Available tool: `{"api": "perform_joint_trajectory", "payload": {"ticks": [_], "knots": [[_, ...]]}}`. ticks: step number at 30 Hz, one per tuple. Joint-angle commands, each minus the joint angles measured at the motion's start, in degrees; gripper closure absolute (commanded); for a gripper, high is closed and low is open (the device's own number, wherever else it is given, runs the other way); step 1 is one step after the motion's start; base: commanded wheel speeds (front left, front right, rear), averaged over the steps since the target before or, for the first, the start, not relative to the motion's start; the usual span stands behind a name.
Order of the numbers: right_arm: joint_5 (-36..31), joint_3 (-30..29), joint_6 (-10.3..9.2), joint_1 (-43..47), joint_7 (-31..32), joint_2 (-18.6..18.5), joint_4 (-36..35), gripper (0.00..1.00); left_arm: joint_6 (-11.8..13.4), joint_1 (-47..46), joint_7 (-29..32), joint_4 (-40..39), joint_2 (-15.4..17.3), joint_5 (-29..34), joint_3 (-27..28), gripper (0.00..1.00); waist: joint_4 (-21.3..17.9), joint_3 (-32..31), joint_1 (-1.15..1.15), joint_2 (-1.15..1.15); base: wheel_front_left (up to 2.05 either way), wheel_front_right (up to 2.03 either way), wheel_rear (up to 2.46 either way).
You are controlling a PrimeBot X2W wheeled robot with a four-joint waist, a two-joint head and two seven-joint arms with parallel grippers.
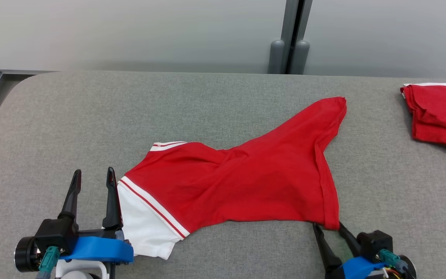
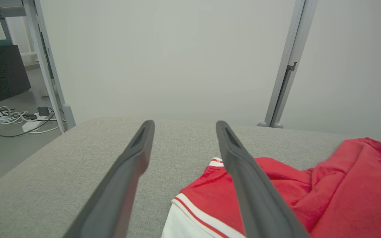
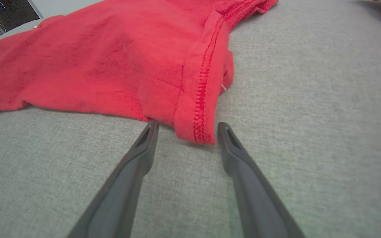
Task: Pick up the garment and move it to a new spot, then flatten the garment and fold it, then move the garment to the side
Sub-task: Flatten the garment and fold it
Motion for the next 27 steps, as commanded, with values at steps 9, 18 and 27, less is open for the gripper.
{"api": "perform_joint_trajectory", "payload": {"ticks": [9, 18, 27], "knots": [[2.2, 5.9, 0.03, -3.1, -2.5, -0.1, -0.2, 1.0, -0.7, -0.3, -0.3, 0.9, -0.4, 0.9, 0.7, 0.0, -1.3, -0.1, 0.0, 0.0, 0.0, 0.0, 0.0], [4.3, 14.2, 0.02, 3.9, -0.5, -5.1, -14.9, 1.0, -1.1, 0.0, -0.3, 1.7, -0.7, 1.2, 0.2, 0.0, -3.2, -1.3, 0.0, 0.0, 0.0, 0.0, 0.0], [7.5, 15.1, 0.03, 14.9, 9.5, -10.6, -26.4, 0.63, -1.3, 0.6, -0.3, 2.0, -0.8, 1.1, 0.0, 0.0, -4.6, -1.3, 0.0, 0.0, 0.0, 0.0, 0.0]]}}
